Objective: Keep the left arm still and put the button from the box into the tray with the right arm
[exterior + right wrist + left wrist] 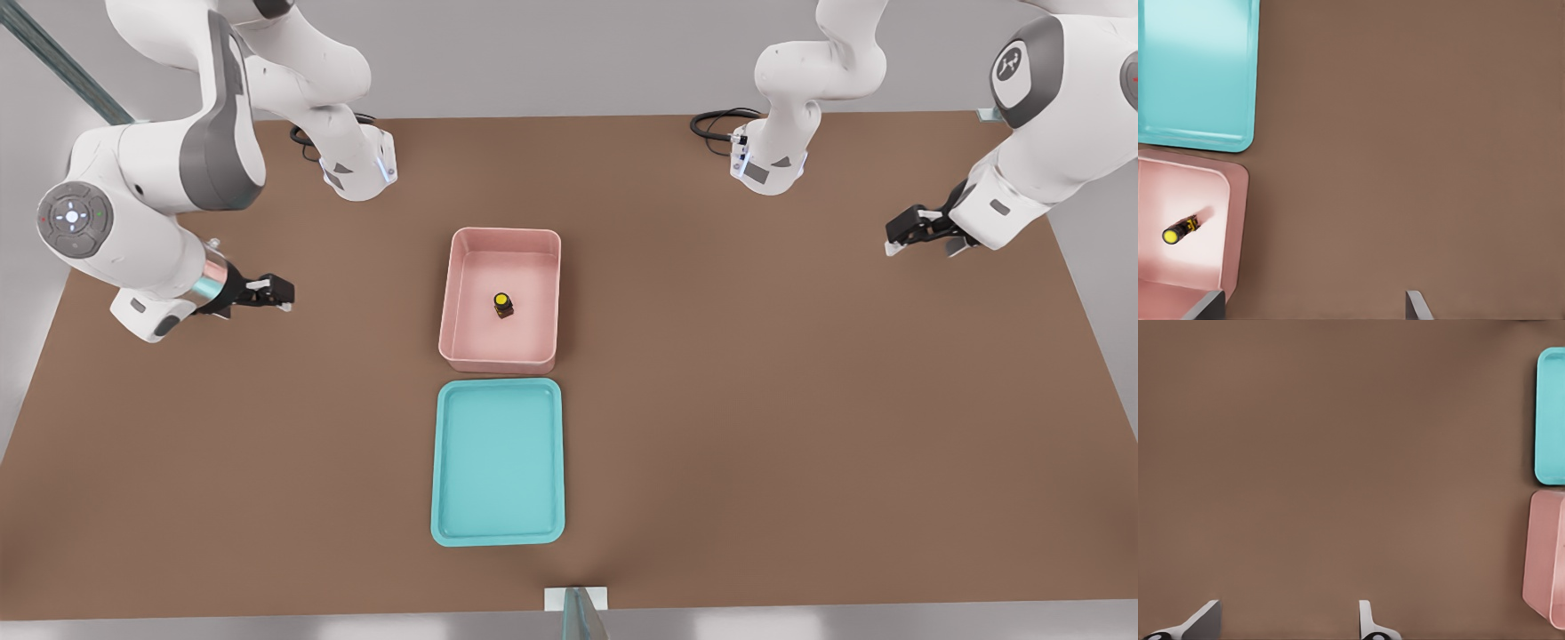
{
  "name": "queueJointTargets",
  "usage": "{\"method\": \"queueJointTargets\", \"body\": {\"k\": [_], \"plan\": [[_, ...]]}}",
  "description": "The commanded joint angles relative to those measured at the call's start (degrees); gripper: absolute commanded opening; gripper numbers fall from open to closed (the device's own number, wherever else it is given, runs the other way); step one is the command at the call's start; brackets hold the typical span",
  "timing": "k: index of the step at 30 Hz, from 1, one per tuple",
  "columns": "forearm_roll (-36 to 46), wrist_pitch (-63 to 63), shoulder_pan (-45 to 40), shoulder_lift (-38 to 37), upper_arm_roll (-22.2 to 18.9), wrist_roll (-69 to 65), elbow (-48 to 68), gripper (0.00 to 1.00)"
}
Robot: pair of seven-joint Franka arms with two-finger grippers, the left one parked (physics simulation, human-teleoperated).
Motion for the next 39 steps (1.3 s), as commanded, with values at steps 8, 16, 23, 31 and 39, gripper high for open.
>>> {"method": "queueJointTargets", "body": {"k": [8,16,23,31,39], "plan": [[-0.49,7.17,8.02,9.61,19.95,26.86,0.82,1.00],[-5.41,36.44,19.80,14.27,20.12,44.27,-15.17,1.00],[-14.11,56.22,18.66,13.04,20.39,43.83,-33.46,1.00],[-21.85,62.11,18.66,14.18,20.47,44.09,-40.67,1.00],[-23.95,63.60,19.19,18.31,20.47,44.18,-41.55,1.00]]}}
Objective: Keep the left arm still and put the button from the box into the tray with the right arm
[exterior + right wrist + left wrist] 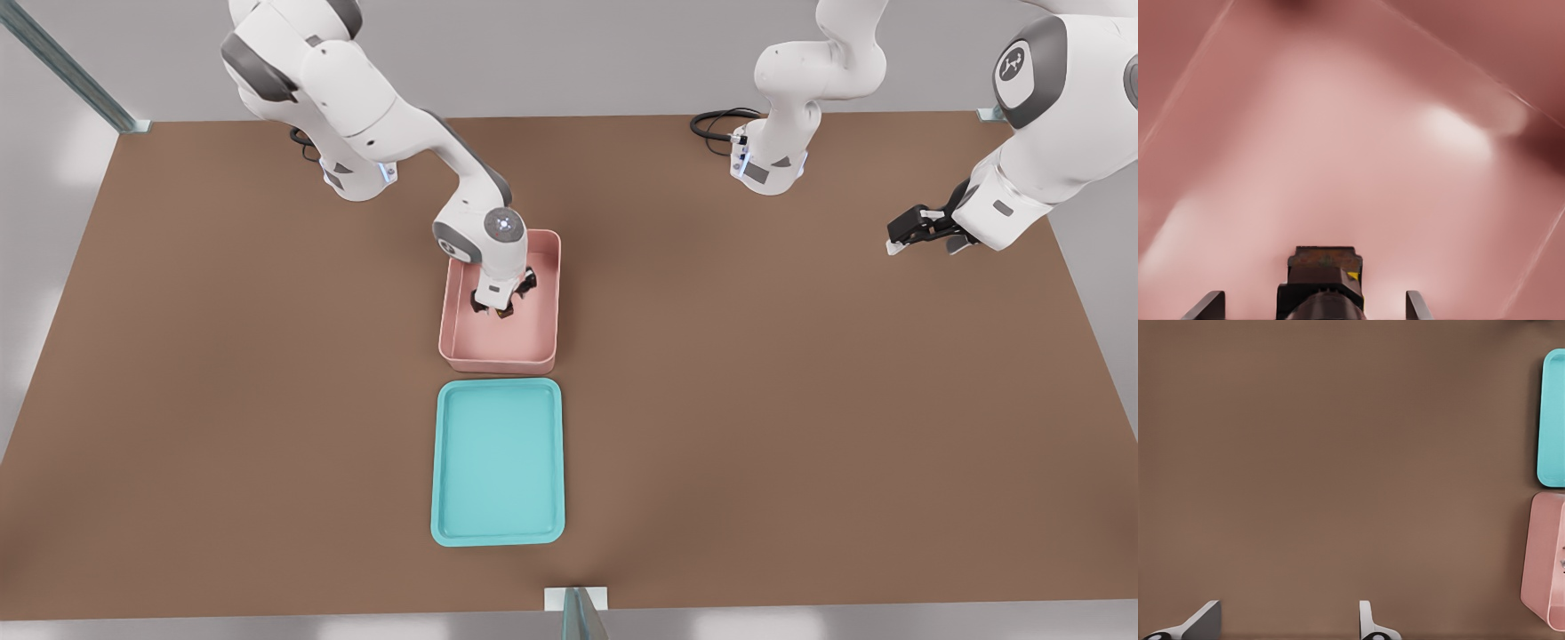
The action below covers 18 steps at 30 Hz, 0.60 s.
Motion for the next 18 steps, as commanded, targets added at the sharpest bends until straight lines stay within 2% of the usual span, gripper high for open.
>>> {"method": "queueJointTargets", "body": {"k": [1,5,7,10,11,15,18], "plan": [[-0.91,2.18,-0.15,0.30,0.01,7.37,-0.32,1.00],[-0.99,2.97,-0.41,0.57,0.01,7.37,-1.20,1.00],[-0.99,2.80,-0.50,0.57,0.01,7.37,-1.11,0.90],[-0.99,2.53,-0.76,0.30,0.01,7.37,-0.67,0.87],[-0.99,2.53,-0.85,0.39,0.01,7.20,-0.67,0.72],[-0.99,2.45,-1.38,0.39,0.01,6.41,-0.59,0.45],[-0.99,0.08,-2.87,-0.75,1.06,5.27,0.55,0.43]]}}
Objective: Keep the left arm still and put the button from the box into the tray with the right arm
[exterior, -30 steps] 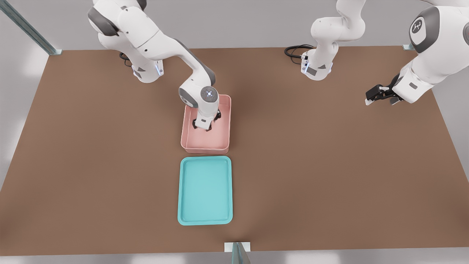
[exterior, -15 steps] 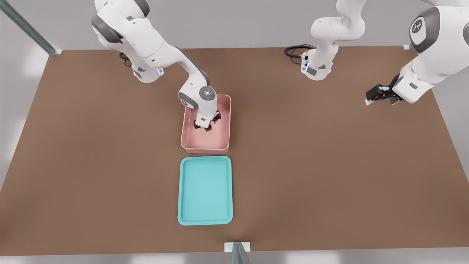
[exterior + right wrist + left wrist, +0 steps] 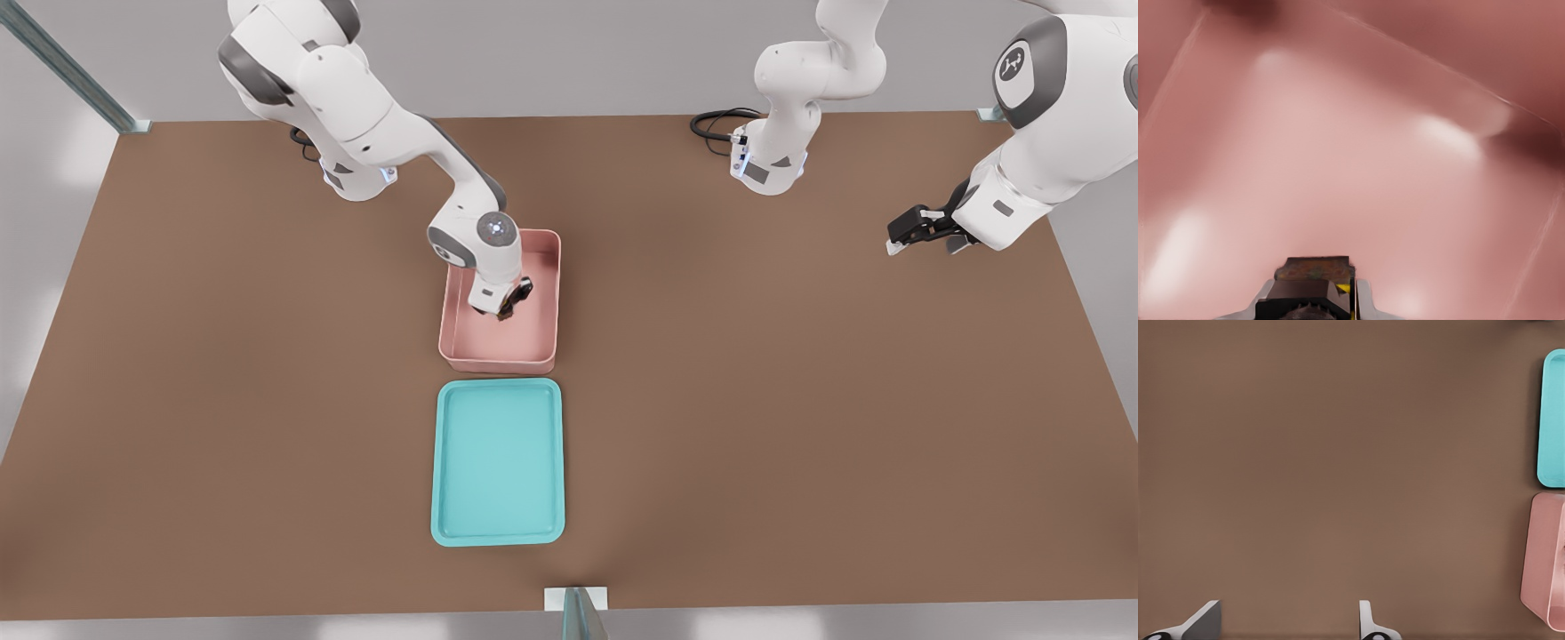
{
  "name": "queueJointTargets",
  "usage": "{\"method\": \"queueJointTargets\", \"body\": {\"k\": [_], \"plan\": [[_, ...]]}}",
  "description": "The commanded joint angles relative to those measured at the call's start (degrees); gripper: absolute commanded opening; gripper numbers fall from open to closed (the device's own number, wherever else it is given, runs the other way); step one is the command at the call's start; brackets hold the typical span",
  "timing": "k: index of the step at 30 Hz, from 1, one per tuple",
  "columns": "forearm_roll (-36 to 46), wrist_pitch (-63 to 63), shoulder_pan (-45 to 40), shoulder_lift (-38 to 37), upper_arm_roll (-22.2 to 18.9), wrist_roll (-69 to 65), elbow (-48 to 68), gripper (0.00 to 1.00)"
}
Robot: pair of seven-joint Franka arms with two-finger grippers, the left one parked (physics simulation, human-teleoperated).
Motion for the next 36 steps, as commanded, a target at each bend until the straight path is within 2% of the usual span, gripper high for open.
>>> {"method": "queueJointTargets", "body": {"k": [1,2,3,4,6,10,12,15,16,17,21,23,24,25,26,27,28,29,30,31,32,36], "plan": [[-0.41,-5.89,-8.21,-0.68,7.35,0.37,2.23,0.43],[-0.41,-7.12,-14.73,-0.68,12.28,-2.01,3.63,0.43],[-0.32,-13.87,-15.26,-0.68,13.77,-3.59,10.30,0.43],[0.03,-18.02,-16.31,-0.24,13.78,-7.19,16.81,0.43],[0.12,-18.55,-20.18,2.39,13.34,-11.94,26.83,0.43],[-0.50,-17.85,-22.73,20.58,11.41,-20.90,44.76,0.43],[-2.52,-14.77,-22.47,26.74,11.49,-21.52,47.84,0.43],[-4.36,-11.78,-19.74,29.03,11.23,-21.08,47.84,0.43],[-4.28,-11.61,-19.39,29.12,10.88,-21.08,47.84,0.69],[-4.28,-11.43,-19.39,29.21,10.88,-20.99,47.84,1.00],[-4.45,-12.57,-20.88,28.15,11.66,-21.26,47.84,1.00],[-4.45,-34.33,-35.10,19.45,29.58,-21.34,49.77,1.00],[-4.63,-46.03,-41.96,19.45,36.96,-21.96,51.97,1.00],[-5.77,-52.98,-46.54,18.49,39.61,-24.67,52.68,1.00],[-5.95,-61.68,-53.48,17.08,39.44,-28.80,52.59,1.00],[-7.09,-67.50,-55.69,16.03,37.78,-36.80,52.77,1.00],[3.70,-69.35,-43.50,6.37,15.75,-42.78,53.82,1.00],[14.62,-72.25,-27.49,-4.01,-6.16,-42.88,54.00,1.00],[18.30,-72.42,-26.33,-8.85,-8.63,-39.02,52.33,1.00],[20.95,-72.60,-26.33,-10.16,-11.36,-38.48,51.10,1.00],[20.77,-72.60,-26.33,-12.98,-11.53,-38.40,47.85,1.00],[20.07,-72.60,-26.51,-15.35,-11.54,-38.13,45.56,1.00]]}}
